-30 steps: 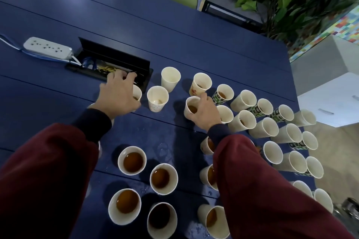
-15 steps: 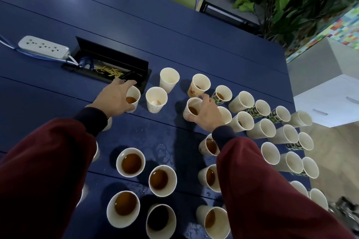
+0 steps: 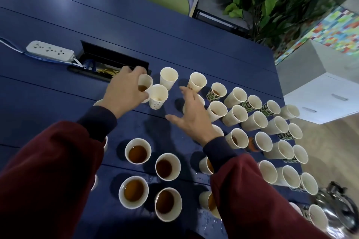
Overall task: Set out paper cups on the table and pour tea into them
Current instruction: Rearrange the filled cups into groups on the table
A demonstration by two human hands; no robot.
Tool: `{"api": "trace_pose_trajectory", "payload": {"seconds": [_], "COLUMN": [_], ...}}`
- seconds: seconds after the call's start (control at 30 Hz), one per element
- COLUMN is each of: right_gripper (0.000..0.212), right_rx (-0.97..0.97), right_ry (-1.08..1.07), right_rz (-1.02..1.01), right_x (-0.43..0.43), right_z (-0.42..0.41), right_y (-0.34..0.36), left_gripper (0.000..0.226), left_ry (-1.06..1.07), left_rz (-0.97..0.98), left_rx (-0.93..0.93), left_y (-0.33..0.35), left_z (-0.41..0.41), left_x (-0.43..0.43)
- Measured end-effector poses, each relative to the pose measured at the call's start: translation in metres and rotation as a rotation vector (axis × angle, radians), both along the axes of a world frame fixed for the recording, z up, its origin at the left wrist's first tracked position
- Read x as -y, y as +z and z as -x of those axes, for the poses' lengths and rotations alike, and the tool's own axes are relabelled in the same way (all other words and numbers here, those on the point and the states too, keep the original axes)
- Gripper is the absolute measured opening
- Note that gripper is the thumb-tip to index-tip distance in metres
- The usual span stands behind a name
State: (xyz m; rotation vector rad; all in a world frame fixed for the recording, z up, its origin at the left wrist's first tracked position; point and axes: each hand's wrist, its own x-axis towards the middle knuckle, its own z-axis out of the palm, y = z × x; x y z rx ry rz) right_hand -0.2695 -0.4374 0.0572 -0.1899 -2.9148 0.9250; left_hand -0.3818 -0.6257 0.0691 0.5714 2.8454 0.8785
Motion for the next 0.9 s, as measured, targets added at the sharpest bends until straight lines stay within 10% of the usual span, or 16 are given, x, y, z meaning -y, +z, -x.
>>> {"api": "trace_pose_trajectory", "payload": {"seconds": [0.67, 0.9], "right_gripper": [0.075, 0.062], "right_rx": [0.064, 0.190], "right_ry": [0.015, 0.029], "right_rz": [-0.066, -0.138], "right_x": [-0.010, -0.037], "right_z": [-0.073, -0.062], "right_y": [-0.025, -0.045], "left_gripper": [0.063, 0.057], "left_ry": [-0.217, -0.344], "left_rz": [-0.278, 0.156], "left_rx": [0.396, 0.323], "left_y": [-0.010, -0.039], "left_z": [-0.115, -0.138], "left_x": [-0.052, -0.029]}}
